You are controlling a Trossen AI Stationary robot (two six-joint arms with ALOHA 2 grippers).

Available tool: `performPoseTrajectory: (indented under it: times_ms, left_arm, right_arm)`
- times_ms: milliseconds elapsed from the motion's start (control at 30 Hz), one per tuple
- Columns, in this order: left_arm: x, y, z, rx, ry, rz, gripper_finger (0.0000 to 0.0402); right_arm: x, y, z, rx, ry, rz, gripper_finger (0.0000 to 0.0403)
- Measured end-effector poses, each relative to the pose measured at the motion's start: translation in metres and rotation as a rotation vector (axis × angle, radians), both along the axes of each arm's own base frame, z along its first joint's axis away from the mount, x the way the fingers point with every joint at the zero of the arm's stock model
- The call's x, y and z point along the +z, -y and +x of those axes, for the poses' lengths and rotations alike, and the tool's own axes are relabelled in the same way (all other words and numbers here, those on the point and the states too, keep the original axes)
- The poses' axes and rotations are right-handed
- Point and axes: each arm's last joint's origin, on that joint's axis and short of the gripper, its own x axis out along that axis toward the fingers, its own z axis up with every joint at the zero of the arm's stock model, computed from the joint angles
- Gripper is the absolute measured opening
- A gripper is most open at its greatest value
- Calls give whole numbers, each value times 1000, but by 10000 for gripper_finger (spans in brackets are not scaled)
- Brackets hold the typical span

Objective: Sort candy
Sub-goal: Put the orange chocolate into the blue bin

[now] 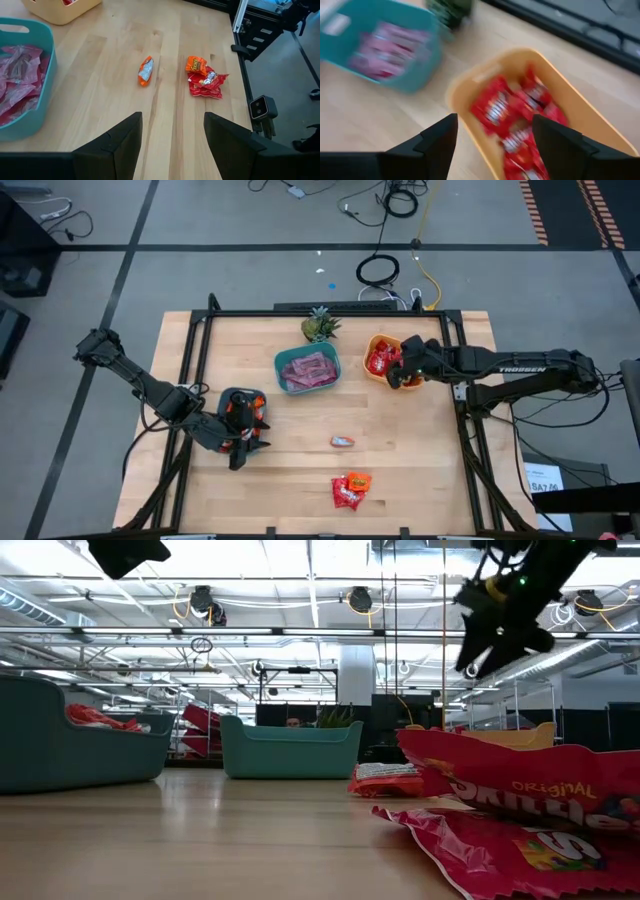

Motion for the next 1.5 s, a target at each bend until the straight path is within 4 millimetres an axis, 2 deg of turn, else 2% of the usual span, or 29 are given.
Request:
performPoseTrajectory:
  times_ms: [233, 433, 767, 1133, 1300, 1500]
  left_arm:
    - [0, 0, 0, -4, -1, -3, 222]
    - [0, 0, 0, -3, 1, -4, 222]
    - [0, -1, 1, 3, 3, -3, 222]
    - [3, -1, 3, 18, 33, -14, 222]
    - [4, 0, 4, 20, 54, -24, 222]
    - [4, -1, 5, 6, 67, 62, 222]
  right_arm:
    - [12, -16, 15, 181, 121, -82, 220]
    - [14, -32, 18, 284, 140, -103, 212]
    - [10, -40, 14, 331, 84, -88, 212]
    - [4, -45, 9, 288, 78, 54, 212]
    - [1, -53, 5, 323, 28, 67, 212]
    - [-2, -68, -2, 367, -14, 94, 212]
